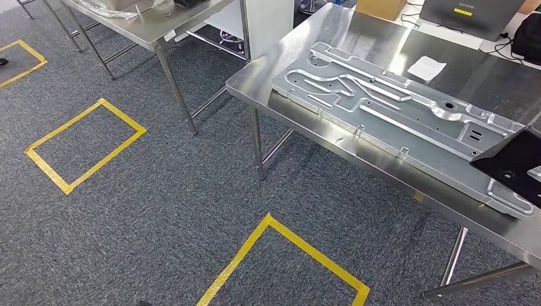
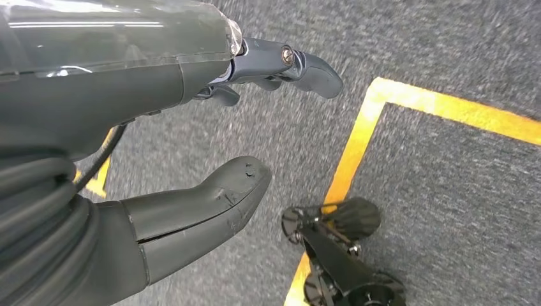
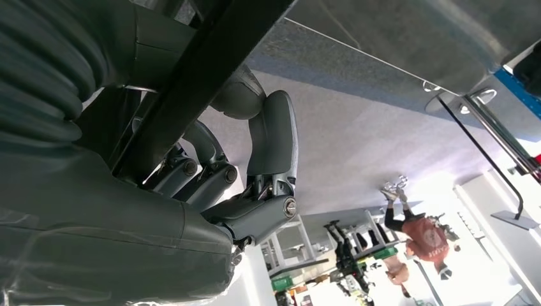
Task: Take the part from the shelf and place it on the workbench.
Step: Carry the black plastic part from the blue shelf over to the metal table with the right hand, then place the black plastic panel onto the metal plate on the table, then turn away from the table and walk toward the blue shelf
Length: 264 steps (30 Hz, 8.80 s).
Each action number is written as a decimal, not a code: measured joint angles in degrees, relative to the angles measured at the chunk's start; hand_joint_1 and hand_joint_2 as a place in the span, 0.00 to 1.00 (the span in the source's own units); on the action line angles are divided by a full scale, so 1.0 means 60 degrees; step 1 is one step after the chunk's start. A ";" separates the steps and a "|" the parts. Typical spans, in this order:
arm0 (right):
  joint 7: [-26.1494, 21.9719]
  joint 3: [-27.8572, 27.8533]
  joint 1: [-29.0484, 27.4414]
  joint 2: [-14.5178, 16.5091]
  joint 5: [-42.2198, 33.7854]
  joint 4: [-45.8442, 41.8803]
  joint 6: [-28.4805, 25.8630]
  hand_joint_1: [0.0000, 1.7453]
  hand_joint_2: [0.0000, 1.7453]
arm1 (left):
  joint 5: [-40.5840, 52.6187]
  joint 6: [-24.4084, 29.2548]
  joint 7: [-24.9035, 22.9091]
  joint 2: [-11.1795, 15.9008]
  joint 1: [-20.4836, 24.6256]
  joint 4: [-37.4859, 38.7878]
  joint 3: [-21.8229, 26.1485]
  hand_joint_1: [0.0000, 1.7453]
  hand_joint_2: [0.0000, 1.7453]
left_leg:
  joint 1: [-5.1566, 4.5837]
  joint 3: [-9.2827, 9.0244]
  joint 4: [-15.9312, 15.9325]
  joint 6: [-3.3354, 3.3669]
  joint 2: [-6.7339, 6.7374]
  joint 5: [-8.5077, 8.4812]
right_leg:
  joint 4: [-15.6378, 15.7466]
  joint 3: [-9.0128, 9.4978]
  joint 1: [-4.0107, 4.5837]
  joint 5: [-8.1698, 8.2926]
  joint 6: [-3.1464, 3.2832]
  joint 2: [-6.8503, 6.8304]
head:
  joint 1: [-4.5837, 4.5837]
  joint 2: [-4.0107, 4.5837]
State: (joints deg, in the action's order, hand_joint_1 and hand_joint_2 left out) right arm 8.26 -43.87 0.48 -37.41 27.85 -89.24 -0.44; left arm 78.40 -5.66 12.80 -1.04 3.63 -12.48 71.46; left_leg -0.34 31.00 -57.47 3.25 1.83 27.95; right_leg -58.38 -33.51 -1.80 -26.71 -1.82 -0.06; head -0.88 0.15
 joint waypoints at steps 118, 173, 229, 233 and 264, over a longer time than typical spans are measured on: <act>0.0992 0.8276 0.3879 0.3753 0.5091 0.2918 -0.0917 0.00 0.00 | 0.0629 -0.0053 0.0304 -0.0151 0.0072 0.0004 -0.0190 0.00 1.00 | -0.0234 0.0909 -0.0134 -0.0096 -0.0452 -0.0924 | 0.0082 0.0389 0.0267 -0.0232 0.0156 0.0220 | -0.0057 0.0000; 0.0153 0.7373 0.2973 0.3575 0.4110 0.2058 -0.1102 0.00 0.00 | -0.0494 -0.0306 0.1279 -0.0151 0.0080 0.0004 0.0402 0.00 0.00 | -0.0226 0.0910 -0.0132 -0.0072 -0.0486 -0.0911 | 0.0147 0.0436 0.0270 -0.0231 0.0142 0.0183 | -0.0057 0.0000; 0.0914 0.5942 0.0055 0.3116 0.5764 0.0178 -0.1511 0.00 0.00 | 0.0133 0.0938 0.0714 -0.2184 0.0429 0.0135 -0.0581 0.00 0.00 | -0.0277 0.0799 0.0081 0.0307 -0.0466 -0.1010 | -0.1646 -0.0228 0.0172 -0.1581 -0.0134 0.0076 | -0.0036 0.0000; 0.0812 0.5876 -0.0204 0.3230 0.5742 0.0088 -0.1672 0.00 0.00 | 0.0061 0.0906 0.0642 -0.2180 0.0387 0.0135 -0.0569 0.00 0.00 | -0.0316 0.0916 0.0003 0.0297 -0.0468 -0.1030 | -0.1713 -0.0136 0.0180 -0.1323 -0.0074 0.0072 | -0.0037 0.0000; -0.1325 0.5519 -0.2836 0.4956 0.5505 -0.1844 -0.2697 0.00 0.00 | -0.0728 0.0132 0.0613 -0.1066 0.0153 0.0135 0.0049 0.00 0.00 | -0.0101 0.0465 -0.0048 0.0008 -0.0390 -0.0494 | -0.2302 -0.0593 0.0199 -0.1143 -0.0011 -0.0007 | 0.0016 0.0000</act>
State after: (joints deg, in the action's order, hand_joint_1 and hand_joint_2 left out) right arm 0.31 -10.75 -16.54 -7.68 60.88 -100.30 -16.62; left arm 74.03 -4.87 16.48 -7.43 4.55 -11.67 71.75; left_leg -0.95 33.79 -57.76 3.29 -0.51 24.99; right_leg -72.19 -37.07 -0.61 -33.56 -1.88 -0.11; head -0.79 0.15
